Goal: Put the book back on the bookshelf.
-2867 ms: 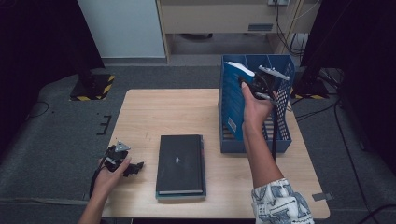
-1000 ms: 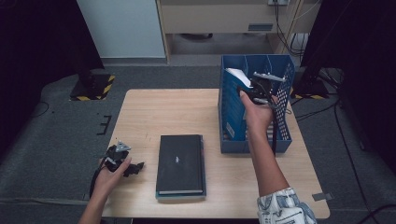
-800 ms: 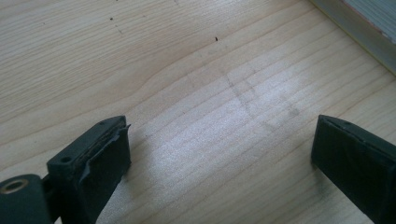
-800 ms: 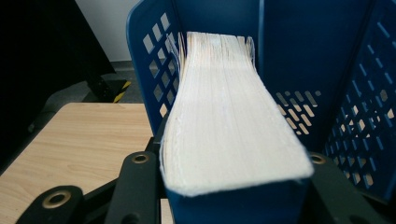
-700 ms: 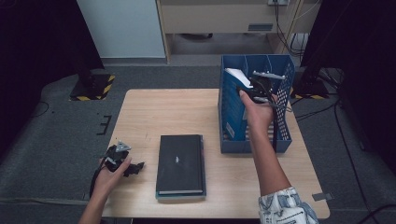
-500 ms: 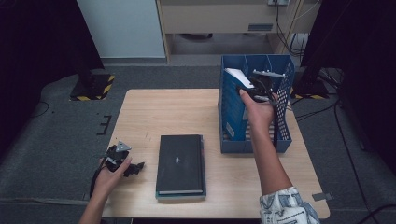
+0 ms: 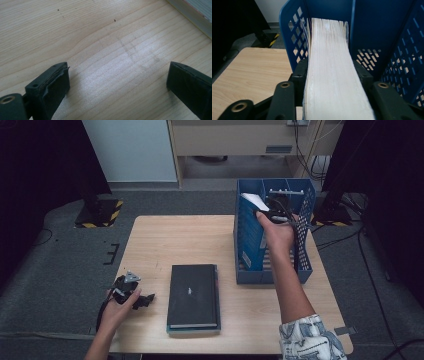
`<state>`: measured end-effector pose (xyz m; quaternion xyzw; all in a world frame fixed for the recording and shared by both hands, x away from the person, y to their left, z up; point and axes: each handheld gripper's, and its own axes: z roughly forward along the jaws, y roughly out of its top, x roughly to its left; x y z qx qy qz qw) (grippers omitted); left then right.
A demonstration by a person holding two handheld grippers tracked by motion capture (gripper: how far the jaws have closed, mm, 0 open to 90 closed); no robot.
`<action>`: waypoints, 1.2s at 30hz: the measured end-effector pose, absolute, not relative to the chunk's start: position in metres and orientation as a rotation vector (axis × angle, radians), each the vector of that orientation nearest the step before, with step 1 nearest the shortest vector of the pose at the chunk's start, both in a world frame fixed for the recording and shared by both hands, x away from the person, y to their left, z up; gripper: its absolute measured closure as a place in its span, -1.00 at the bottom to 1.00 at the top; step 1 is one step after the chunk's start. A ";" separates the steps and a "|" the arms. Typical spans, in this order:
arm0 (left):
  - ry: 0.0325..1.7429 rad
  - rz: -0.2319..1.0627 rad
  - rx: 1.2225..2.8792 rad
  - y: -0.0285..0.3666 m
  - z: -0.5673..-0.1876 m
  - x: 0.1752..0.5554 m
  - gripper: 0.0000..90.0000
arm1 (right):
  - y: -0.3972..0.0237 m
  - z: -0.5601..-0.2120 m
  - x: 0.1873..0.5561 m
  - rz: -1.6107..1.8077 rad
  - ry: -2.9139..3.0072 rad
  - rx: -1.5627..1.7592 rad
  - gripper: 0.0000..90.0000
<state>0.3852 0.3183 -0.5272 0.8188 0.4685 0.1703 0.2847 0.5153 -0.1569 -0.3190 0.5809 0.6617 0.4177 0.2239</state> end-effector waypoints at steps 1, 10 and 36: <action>1.253 0.455 2.191 0.318 -0.527 0.385 -0.91 | -0.157 -0.318 0.516 1.156 1.830 1.608 0.30; 1.253 0.455 2.191 0.318 -0.527 0.385 -0.91 | -0.154 -0.316 0.516 1.153 1.861 1.584 0.34; 1.258 0.455 2.184 0.319 -0.527 0.385 -0.91 | -0.146 -0.328 0.514 1.242 1.667 1.553 0.35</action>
